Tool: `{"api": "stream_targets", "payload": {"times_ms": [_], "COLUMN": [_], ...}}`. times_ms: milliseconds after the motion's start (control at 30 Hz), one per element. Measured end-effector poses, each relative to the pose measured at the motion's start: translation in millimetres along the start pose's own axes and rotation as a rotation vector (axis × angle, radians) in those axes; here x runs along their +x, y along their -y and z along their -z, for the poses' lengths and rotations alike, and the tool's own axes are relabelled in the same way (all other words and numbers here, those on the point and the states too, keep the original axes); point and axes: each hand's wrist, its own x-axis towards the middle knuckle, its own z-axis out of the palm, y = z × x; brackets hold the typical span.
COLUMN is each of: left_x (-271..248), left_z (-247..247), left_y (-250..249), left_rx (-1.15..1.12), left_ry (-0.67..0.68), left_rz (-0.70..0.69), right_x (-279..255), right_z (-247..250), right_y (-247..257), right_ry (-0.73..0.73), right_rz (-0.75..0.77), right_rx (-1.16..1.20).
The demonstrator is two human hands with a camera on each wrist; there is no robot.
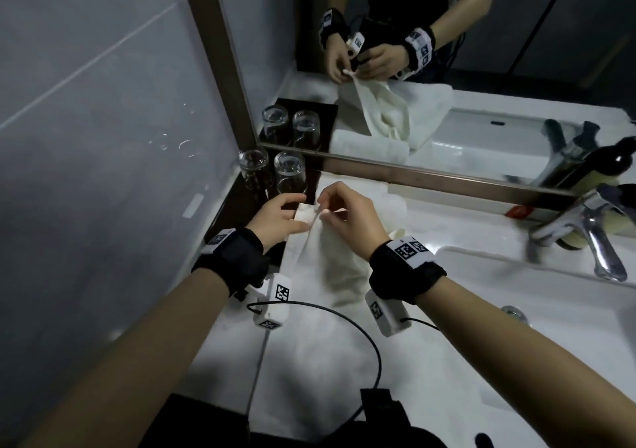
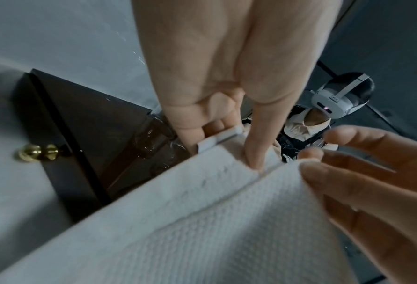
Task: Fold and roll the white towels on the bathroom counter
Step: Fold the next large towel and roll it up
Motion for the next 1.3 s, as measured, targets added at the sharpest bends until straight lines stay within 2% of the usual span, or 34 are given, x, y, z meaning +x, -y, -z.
{"api": "stream_targets", "payload": {"times_ms": [100, 300, 433, 533, 633, 733, 933, 1300], "left_x": [-1, -3, -8, -10, -11, -12, -6, -3], "left_z": [5, -12, -17, -18, -18, -20, -28, -24], "left_y": [5, -4, -7, -6, -6, -6, -4, 2], "left_rx": [-0.003, -0.041, -0.047, -0.015, -0.083, -0.019, -0.025, 0.019], "left_ry": [-0.107, -0.02, -0.084, -0.12, -0.096, -0.065, -0.132, -0.139], "left_rz": [-0.03, -0.038, -0.067, -0.078, -0.063, -0.114, -0.154, -0.161], "right_x": [4, 19, 23, 23, 21, 19, 18, 8], "right_z": [-2, -15, -14, -13, -13, -14, -18, -9], "right_y": [4, 8, 4, 3, 4, 4, 2, -6], "right_ry": [0.023, -0.059, -0.128, -0.12, -0.126, -0.14, -0.181, -0.203], "right_rz": [-0.024, -0.054, -0.106, -0.115, -0.145, -0.18, -0.174, -0.203], "right_rx": [0.079, 0.07, 0.048, 0.04, 0.074, 0.092, 0.095, 0.153]}}
